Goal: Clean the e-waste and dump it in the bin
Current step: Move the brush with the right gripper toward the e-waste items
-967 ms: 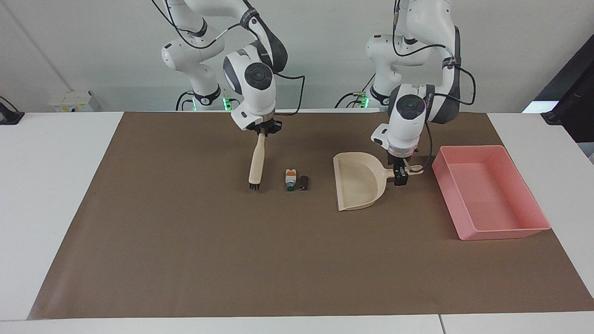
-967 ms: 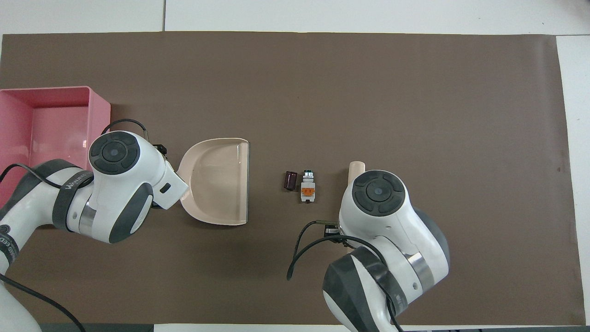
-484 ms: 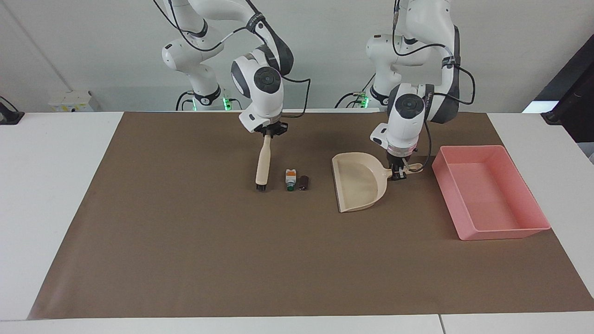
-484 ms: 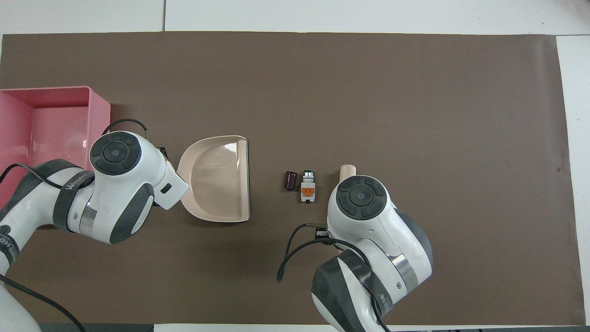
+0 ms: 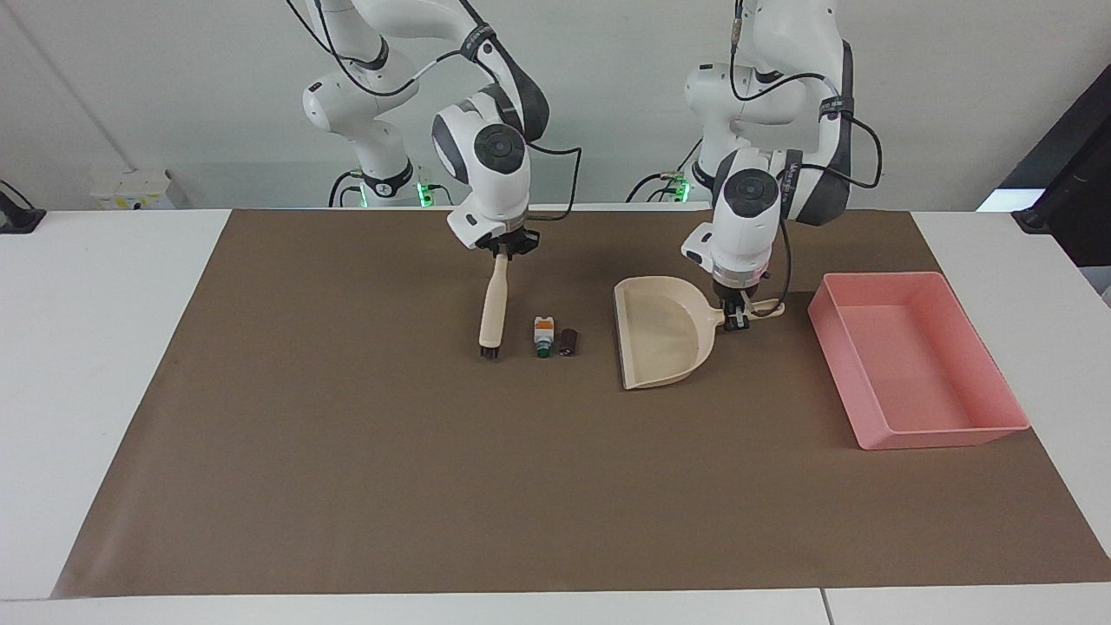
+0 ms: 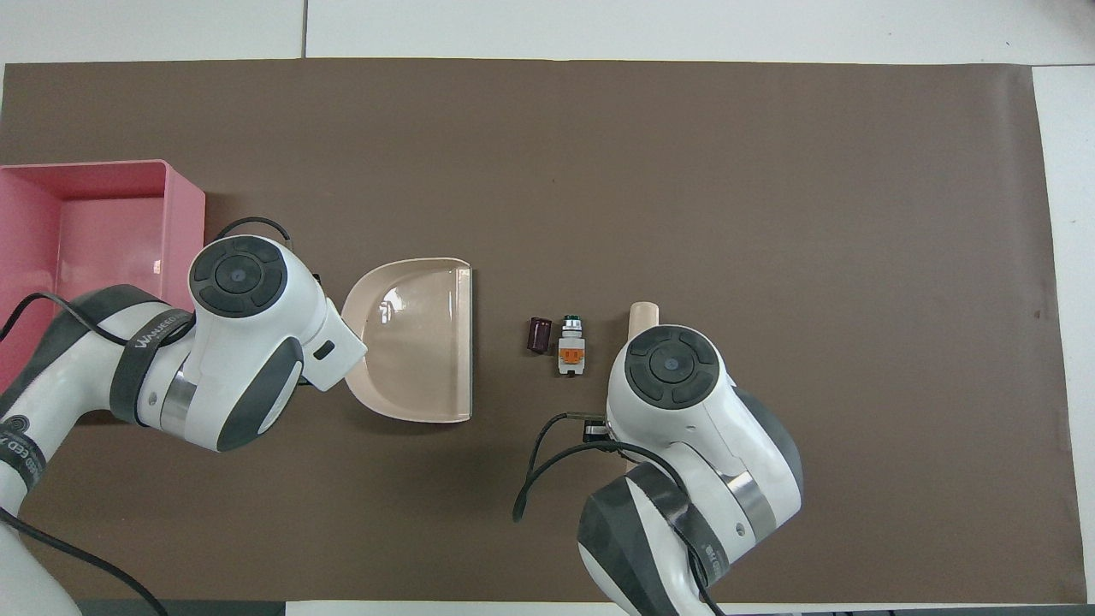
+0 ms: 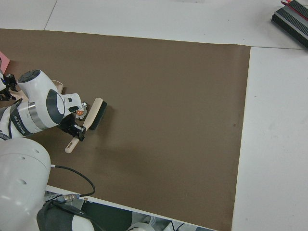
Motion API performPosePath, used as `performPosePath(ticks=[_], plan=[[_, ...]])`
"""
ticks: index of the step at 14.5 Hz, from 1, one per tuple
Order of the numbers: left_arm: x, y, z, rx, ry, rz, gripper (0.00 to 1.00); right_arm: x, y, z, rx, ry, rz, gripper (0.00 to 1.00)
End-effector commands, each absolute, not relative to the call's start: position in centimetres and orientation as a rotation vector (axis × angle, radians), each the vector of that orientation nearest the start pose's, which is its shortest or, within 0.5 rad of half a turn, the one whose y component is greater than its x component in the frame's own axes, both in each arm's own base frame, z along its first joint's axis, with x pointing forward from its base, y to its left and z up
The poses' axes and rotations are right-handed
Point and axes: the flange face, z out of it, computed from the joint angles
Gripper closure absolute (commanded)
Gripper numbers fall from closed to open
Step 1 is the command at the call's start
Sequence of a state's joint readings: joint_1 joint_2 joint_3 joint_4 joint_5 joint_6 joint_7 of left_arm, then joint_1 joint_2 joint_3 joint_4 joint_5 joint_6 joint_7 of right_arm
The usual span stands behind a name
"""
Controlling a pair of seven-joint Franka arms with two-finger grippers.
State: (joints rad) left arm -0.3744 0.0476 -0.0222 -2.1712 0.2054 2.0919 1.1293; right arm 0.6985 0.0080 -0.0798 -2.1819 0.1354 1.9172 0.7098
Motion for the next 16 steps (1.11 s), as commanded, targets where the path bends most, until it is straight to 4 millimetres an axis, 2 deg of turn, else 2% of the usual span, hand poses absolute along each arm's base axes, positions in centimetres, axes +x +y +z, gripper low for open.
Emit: performPosePath(ticks=[1, 4, 7, 9, 11, 14, 16], plan=[[48.3, -21.8, 36.7, -2.013, 2.138, 0.323, 1.00, 41.1, 30.3, 35.3, -3.165, 0.251, 0.500, 1.00], [46.8, -25.0, 36.8, -1.944, 2.075, 0.320, 1.00, 41.5, 32.8, 34.0, -3.132, 0.249, 0.540, 1.00], [47.7, -27.1, 34.6, -1.903, 2.112, 0.354, 1.00, 42.1, 35.9, 33.8, -3.125, 0.197, 0.530, 1.00], [47.1, -28.4, 34.2, -1.860, 2.137, 0.357, 1.00, 42.1, 37.3, 33.6, -3.102, 0.173, 0.509, 1.00], [46.6, -29.0, 34.0, -1.829, 2.145, 0.361, 1.00, 41.6, 39.3, 33.5, -2.982, 0.107, 0.514, 1.00], [46.6, -29.1, 33.2, -1.826, 2.149, 0.377, 1.00, 41.9, 40.2, 33.8, -2.759, 0.028, 0.559, 1.00], [46.5, -29.2, 33.1, -1.819, 2.156, 0.375, 1.00, 42.1, 41.0, 34.4, -2.603, 0.062, 0.575, 0.99]])
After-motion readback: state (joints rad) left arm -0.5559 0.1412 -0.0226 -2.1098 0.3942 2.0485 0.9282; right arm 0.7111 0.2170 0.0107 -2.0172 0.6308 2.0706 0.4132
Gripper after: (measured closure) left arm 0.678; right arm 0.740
